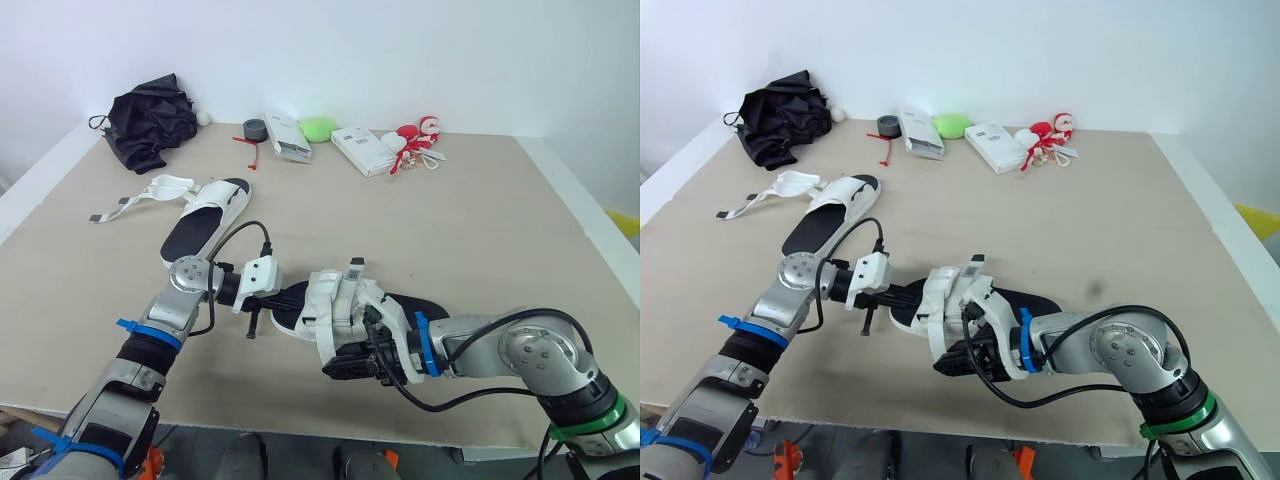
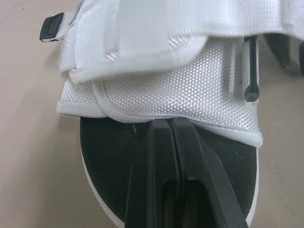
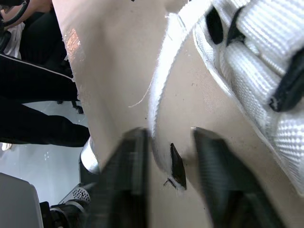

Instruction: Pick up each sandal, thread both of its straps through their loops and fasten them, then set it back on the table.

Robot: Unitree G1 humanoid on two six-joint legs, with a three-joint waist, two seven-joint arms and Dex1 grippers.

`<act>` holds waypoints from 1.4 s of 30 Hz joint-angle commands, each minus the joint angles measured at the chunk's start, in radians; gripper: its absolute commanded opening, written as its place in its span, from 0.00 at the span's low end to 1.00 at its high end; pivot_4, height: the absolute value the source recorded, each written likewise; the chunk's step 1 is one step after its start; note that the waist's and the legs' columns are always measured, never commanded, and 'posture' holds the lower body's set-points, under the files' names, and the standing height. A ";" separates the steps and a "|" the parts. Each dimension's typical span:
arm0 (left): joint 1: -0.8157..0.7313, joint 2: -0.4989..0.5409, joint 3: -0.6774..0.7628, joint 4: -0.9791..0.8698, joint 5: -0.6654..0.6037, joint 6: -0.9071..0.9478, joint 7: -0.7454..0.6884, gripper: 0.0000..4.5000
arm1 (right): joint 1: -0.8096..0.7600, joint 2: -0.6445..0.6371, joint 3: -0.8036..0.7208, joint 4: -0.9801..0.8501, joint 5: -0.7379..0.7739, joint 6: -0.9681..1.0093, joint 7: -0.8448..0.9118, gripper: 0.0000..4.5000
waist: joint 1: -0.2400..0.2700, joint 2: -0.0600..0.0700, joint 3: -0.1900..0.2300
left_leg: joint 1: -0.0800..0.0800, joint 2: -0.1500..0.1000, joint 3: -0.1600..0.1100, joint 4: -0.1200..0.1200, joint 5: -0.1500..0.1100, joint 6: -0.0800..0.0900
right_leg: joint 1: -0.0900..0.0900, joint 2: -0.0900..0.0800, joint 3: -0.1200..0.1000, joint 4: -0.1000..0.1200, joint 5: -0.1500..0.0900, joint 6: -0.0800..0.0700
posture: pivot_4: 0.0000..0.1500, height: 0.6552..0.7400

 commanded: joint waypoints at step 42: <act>0.064 0.011 -0.070 0.053 0.069 0.043 -0.003 0.00 | -0.246 0.194 -0.130 0.480 0.503 0.080 -0.480 0.02 | -0.005 0.003 0.000 | -0.002 -0.001 -0.002 0.000 0.000 0.001 | -0.001 -0.001 -0.001 0.000 0.001 -0.001 | 1.00 0.98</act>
